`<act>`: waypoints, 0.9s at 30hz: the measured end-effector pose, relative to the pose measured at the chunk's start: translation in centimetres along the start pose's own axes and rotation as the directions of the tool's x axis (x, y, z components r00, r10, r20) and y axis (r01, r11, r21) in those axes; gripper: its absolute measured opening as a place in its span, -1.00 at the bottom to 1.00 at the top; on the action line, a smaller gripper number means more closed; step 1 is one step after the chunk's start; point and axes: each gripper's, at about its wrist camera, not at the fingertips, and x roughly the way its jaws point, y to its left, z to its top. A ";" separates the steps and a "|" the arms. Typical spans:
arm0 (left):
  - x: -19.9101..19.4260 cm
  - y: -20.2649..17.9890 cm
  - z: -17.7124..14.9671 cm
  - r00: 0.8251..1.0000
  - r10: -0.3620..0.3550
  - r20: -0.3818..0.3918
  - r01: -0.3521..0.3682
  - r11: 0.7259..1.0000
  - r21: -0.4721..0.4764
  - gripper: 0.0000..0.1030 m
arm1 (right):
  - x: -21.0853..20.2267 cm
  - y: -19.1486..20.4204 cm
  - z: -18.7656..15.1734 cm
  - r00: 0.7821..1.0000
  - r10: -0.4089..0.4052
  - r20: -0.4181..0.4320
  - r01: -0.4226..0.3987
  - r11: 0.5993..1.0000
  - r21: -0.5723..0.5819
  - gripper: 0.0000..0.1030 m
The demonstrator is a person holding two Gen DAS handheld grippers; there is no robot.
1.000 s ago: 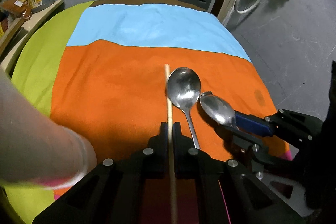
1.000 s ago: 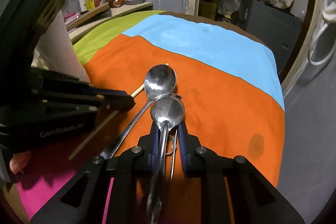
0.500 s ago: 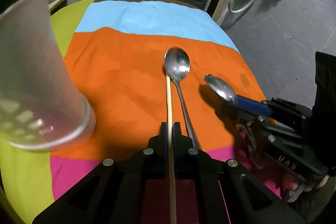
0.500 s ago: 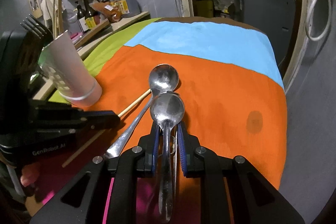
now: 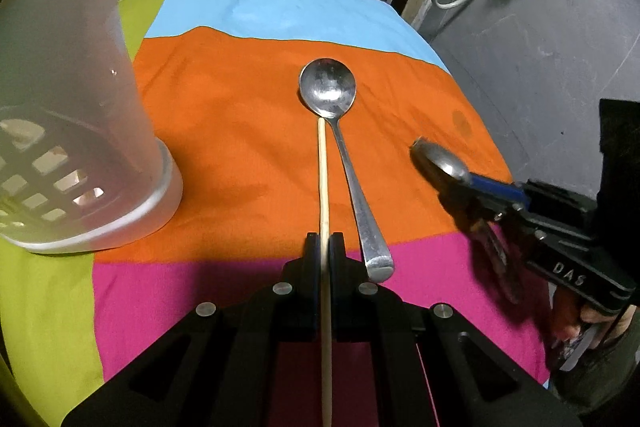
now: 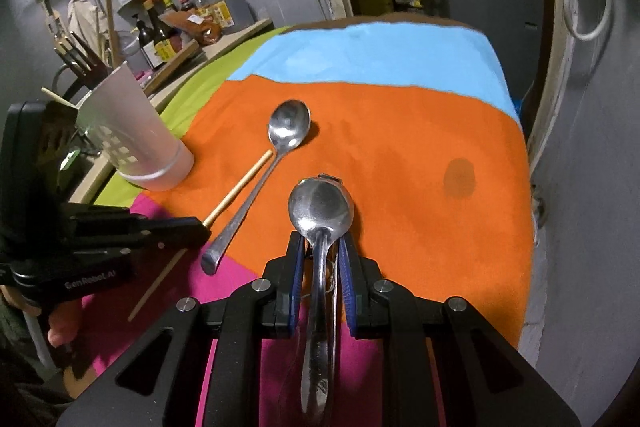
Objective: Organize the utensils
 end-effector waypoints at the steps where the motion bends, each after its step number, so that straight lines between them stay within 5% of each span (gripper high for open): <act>1: 0.0 0.0 0.0 1.000 0.000 -0.001 0.000 1.000 0.003 -0.94 | 0.2 0.0 0.0 1.000 0.002 -0.009 -0.002 1.000 0.005 -0.69; 12: 0.8 0.1 1.4 0.999 0.010 -0.032 -0.008 0.999 0.043 -0.93 | 1.7 1.3 1.2 0.998 -0.060 -0.029 0.059 0.997 -0.052 -0.56; 19: 0.4 0.4 0.7 1.000 0.009 -0.002 -0.009 0.999 0.031 -0.95 | 1.1 1.2 1.3 0.998 -0.060 0.028 0.062 0.996 -0.057 -0.87; 27: -1.2 0.9 -1.6 0.999 -0.023 0.050 0.023 1.000 -0.014 -0.95 | -0.7 2.6 0.7 0.987 -0.110 0.121 0.125 0.984 -0.125 -0.94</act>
